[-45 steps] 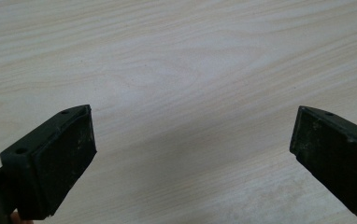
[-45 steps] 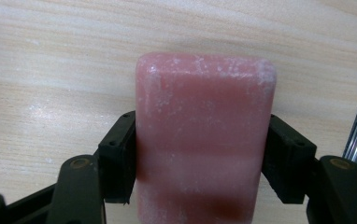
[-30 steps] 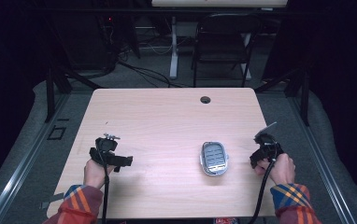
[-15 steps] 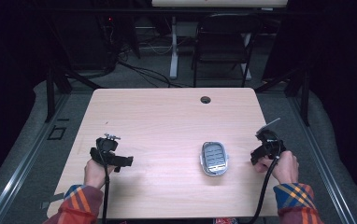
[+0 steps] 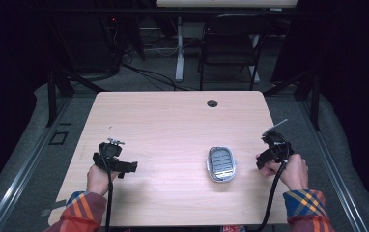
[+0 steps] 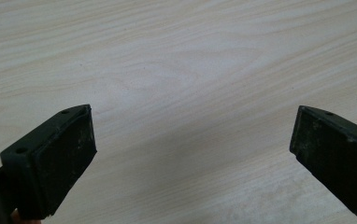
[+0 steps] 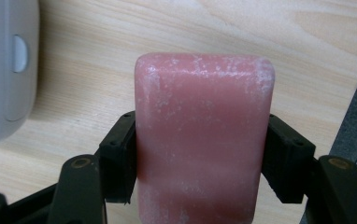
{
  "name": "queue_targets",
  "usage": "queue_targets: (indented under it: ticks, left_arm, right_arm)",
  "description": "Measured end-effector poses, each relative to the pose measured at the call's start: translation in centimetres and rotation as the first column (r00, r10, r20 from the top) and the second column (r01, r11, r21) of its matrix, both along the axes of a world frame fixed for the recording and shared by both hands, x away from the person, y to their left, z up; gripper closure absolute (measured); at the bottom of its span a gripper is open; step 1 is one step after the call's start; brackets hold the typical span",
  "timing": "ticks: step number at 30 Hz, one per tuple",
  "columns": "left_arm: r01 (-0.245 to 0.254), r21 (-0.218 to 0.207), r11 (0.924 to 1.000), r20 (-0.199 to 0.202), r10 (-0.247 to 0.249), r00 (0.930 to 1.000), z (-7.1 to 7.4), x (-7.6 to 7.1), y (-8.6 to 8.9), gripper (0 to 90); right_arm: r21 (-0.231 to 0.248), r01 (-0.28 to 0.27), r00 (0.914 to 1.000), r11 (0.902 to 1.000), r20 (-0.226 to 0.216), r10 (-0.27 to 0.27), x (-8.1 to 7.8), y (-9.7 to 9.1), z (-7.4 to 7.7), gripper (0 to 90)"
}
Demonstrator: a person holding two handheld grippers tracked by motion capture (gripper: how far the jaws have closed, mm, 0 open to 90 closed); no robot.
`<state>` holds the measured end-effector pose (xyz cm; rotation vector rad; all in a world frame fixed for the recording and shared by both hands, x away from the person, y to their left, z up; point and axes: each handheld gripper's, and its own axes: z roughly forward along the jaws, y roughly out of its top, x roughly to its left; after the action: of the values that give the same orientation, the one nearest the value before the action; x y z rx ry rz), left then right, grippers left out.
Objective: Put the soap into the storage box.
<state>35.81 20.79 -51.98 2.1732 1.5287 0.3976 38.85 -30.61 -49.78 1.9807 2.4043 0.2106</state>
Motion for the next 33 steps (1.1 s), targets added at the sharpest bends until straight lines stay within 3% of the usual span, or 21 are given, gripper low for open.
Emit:
queue_targets:
  ticks: [8,14,15,21,22,23,33]
  left_arm:
    - [0.009,0.002,1.0,0.005,-0.009,0.9999,0.0,0.0,-0.1,0.4]
    - [0.007,0.0,1.0,0.005,-0.007,1.0,0.0,-0.1,-0.1,0.4]
    - [0.009,0.001,1.0,0.006,-0.009,0.9999,0.0,-0.1,0.0,0.4]
    - [0.009,0.0,1.0,0.008,-0.009,0.9999,0.1,-0.1,0.1,0.4]
    - [0.008,0.0,1.0,0.008,-0.008,0.9999,0.1,-0.1,0.0,0.4]
    - [0.008,-0.002,1.0,0.008,-0.008,0.9999,0.0,-0.1,0.0,0.4]
    - [0.012,0.004,0.9999,0.011,-0.012,0.9999,0.0,-0.1,-0.1,0.4]
  right_arm:
    - [-0.003,-0.021,0.9997,0.9998,0.016,0.021,-0.1,1.0,1.0,37.1]
    - [0.0,-0.07,0.9971,0.9976,0.029,0.07,-0.2,2.2,2.2,37.1]
    - [0.006,-0.055,0.9969,0.9985,0.057,0.054,-0.3,2.5,2.1,37.1]
    - [-0.01,-0.094,0.9947,0.9955,0.042,0.094,-0.2,3.3,2.7,37.1]
    - [-0.004,-0.081,0.9947,0.9967,0.063,0.081,-0.2,3.7,2.8,37.2]
    - [-0.01,-0.105,0.9935,0.9945,0.044,0.105,-0.1,3.7,3.0,37.2]
    - [0.007,-0.124,0.9899,0.9923,0.071,0.123,-0.2,5.1,3.8,37.2]
